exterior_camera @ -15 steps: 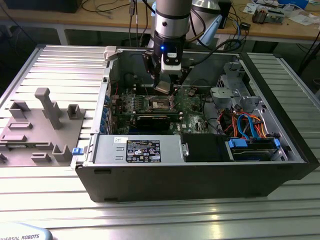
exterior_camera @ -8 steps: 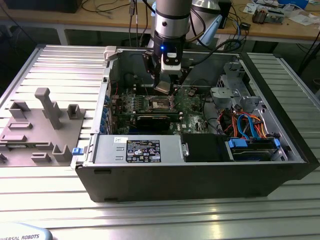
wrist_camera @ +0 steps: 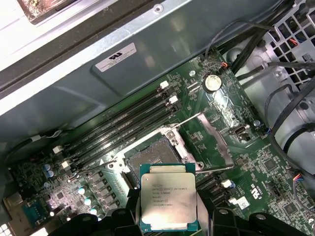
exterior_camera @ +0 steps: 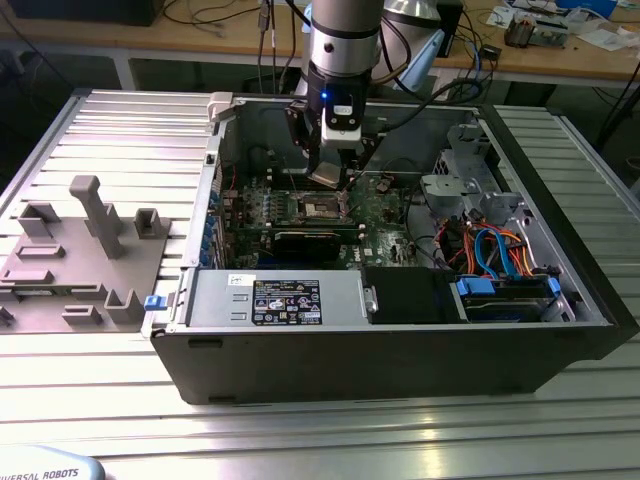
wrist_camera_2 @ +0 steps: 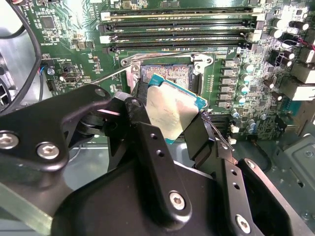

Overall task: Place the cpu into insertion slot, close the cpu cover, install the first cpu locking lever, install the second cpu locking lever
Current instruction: 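Place the cpu into insertion slot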

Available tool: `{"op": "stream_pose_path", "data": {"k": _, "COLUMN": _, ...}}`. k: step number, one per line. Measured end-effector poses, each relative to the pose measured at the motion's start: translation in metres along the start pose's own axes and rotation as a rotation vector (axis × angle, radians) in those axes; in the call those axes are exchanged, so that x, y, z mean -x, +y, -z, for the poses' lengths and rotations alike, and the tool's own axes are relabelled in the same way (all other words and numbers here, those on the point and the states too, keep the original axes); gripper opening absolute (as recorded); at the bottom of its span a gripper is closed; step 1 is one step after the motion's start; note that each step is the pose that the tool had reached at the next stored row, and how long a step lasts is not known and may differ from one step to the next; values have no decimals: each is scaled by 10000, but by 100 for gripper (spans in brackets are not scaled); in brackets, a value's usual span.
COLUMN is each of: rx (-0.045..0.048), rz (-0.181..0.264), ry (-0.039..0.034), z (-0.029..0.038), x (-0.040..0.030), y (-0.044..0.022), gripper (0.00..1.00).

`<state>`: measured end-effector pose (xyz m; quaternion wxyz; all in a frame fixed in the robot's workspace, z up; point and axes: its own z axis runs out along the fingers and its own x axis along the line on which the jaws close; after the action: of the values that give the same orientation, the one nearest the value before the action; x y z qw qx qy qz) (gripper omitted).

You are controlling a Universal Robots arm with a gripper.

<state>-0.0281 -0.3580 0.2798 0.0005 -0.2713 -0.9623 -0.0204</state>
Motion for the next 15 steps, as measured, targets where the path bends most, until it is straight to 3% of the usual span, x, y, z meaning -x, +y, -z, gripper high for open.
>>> {"op": "stream_pose_path", "data": {"k": 15, "rx": -6, "rz": -148, "ry": -11, "z": -1, "x": 0, "y": 0, "gripper": 54}}
